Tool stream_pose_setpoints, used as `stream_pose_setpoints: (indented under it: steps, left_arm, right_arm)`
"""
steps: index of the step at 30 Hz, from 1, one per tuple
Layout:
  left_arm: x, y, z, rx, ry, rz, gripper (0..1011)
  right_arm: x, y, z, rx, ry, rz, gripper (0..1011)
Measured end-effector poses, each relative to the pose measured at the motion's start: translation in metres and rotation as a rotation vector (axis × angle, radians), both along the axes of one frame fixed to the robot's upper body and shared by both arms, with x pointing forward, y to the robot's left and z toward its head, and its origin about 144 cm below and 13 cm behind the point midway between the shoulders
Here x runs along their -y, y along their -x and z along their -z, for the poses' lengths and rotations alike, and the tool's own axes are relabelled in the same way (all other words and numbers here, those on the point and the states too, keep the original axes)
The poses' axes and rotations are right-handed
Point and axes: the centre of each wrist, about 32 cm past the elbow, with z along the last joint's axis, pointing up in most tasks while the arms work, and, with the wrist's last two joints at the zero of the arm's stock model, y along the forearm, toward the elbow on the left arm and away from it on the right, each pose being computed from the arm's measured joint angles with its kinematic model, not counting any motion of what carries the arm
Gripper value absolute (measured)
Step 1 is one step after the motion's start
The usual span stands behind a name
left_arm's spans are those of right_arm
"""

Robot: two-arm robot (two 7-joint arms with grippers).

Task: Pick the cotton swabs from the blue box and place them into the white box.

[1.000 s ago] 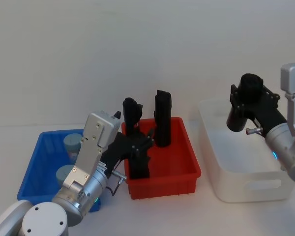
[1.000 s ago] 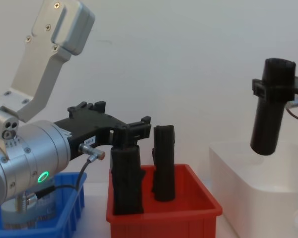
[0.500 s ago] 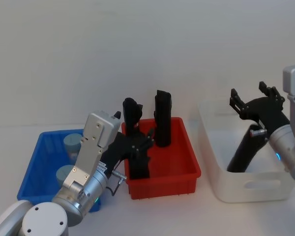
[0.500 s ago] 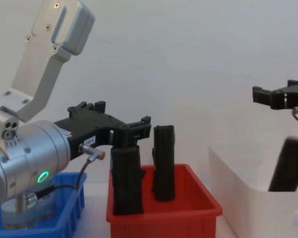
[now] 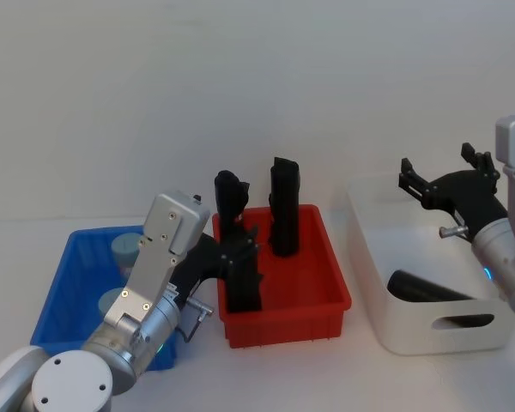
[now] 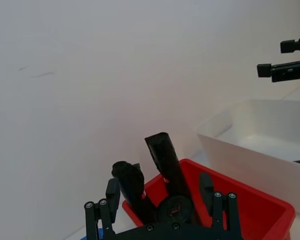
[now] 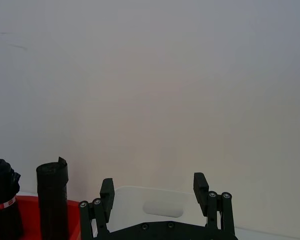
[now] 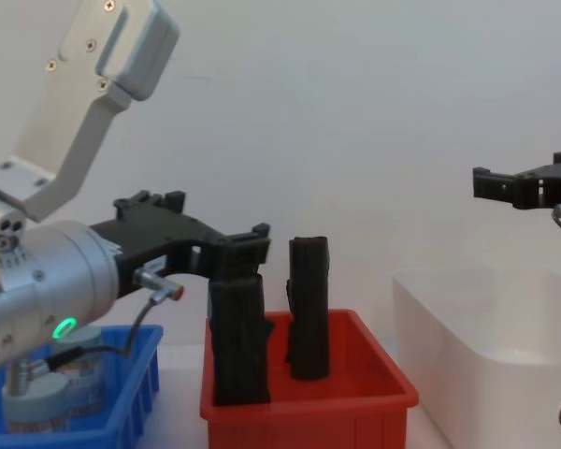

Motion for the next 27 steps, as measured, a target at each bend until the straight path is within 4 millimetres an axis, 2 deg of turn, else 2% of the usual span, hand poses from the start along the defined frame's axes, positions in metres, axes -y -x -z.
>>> stream_pose_setpoints:
  steps: [16,27]
  left_arm:
    - [-0.026,0.028,-0.01,-0.106,-0.08,-0.187,1003]
    - [-0.054,0.049,-0.002,-0.24,-0.083,-0.306,1003]
  right_arm:
    - [0.001,0.0,0.001,-0.002,0.002,0.003,1002]
    - [0.001,0.0,0.001,-0.002,0.002,0.004,1002]
